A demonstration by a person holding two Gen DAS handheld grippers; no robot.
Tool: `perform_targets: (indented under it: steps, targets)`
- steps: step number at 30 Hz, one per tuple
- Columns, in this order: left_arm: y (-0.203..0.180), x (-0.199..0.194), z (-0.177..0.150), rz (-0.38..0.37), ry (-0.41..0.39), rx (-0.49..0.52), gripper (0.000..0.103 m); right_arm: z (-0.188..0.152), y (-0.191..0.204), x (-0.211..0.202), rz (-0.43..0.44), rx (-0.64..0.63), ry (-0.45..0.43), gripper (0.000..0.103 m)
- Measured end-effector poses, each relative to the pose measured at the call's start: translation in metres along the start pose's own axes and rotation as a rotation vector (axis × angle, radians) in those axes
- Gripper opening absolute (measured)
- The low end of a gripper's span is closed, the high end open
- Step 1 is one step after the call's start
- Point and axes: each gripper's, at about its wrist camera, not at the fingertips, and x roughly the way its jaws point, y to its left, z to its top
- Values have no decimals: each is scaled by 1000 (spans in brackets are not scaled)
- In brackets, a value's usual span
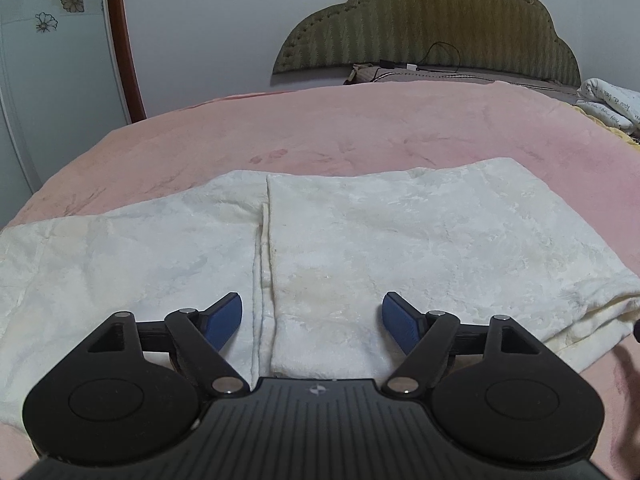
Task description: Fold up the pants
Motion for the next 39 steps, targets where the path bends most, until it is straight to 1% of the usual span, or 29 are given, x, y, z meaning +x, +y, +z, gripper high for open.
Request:
perform_targets:
  steps: [2, 3, 4, 6, 8, 9, 10, 11, 12, 14, 15, 16, 17, 18, 19, 20, 22, 23, 24, 25, 31, 33, 36, 37, 39]
  targets:
    - [0, 0, -1, 2, -3, 3, 83, -2, -2, 8, -43, 32, 16, 78]
    - [1, 1, -1, 3, -4, 2, 85, -4, -5, 12, -74, 56, 37, 80]
    - [2, 1, -1, 0, -2, -1, 86, -8, -12, 18, -86, 77, 69, 86]
    - [6, 3, -2, -6, 1, -19, 88, -15, -24, 19, -56, 137, 93, 86]
    - [9, 5, -2, -8, 4, -37, 91, -15, -28, 13, -31, 136, 127, 86]
    - [10, 5, -2, -6, 4, -42, 92, -13, -30, 9, -30, 124, 126, 86]
    - [9, 5, -2, -4, 1, -41, 92, -11, -33, 3, -28, 132, 108, 86]
    - [9, 5, -3, 0, -3, -38, 92, -8, -38, -3, -19, 163, 70, 86]
    - [8, 5, -3, 5, -7, -34, 92, -5, -43, -9, 0, 210, 21, 86]
    - [4, 4, -5, 13, -14, -26, 93, 3, -47, -14, 64, 286, -65, 86]
    - [4, 4, -5, 14, -15, -25, 93, 7, -45, -12, 80, 299, -88, 86]
    - [5, 4, -5, 12, -16, -28, 93, 11, -39, -10, 76, 288, -102, 86]
    - [6, 5, -5, 11, -15, -33, 94, 13, -31, -5, 64, 257, -115, 83]
    - [7, 5, -6, 9, -13, -41, 95, 16, -23, 0, 60, 227, -115, 76]
    - [9, 5, -6, 8, -10, -50, 96, 17, -16, 7, 75, 208, -104, 63]
    - [10, 6, -6, 5, -7, -59, 98, 18, -11, 13, 103, 205, -95, 57]
    - [12, 7, -6, 3, -3, -71, 99, 17, -5, 25, 164, 211, -58, 39]
    - [13, 7, -6, 3, -2, -74, 100, 15, -1, 33, 171, 200, -10, 34]
    - [13, 7, -6, 3, -1, -75, 101, 11, 3, 39, 168, 178, 29, 34]
    - [13, 8, -6, 4, 0, -76, 102, 8, 6, 38, 167, 156, 30, 33]
    - [13, 8, -6, 4, 3, -81, 103, 12, -4, 31, 184, 174, 34, 34]
    - [13, 8, -6, 5, 3, -79, 103, 21, -10, 32, 182, 181, 15, 34]
    - [13, 8, -6, 6, 3, -79, 103, 46, -16, 40, 163, 162, -36, 34]
    - [13, 8, -6, 6, 3, -78, 103, 57, -18, 48, 166, 147, -44, 34]
    - [13, 8, -6, 5, 3, -79, 103, 74, -20, 68, 171, 121, -31, 34]
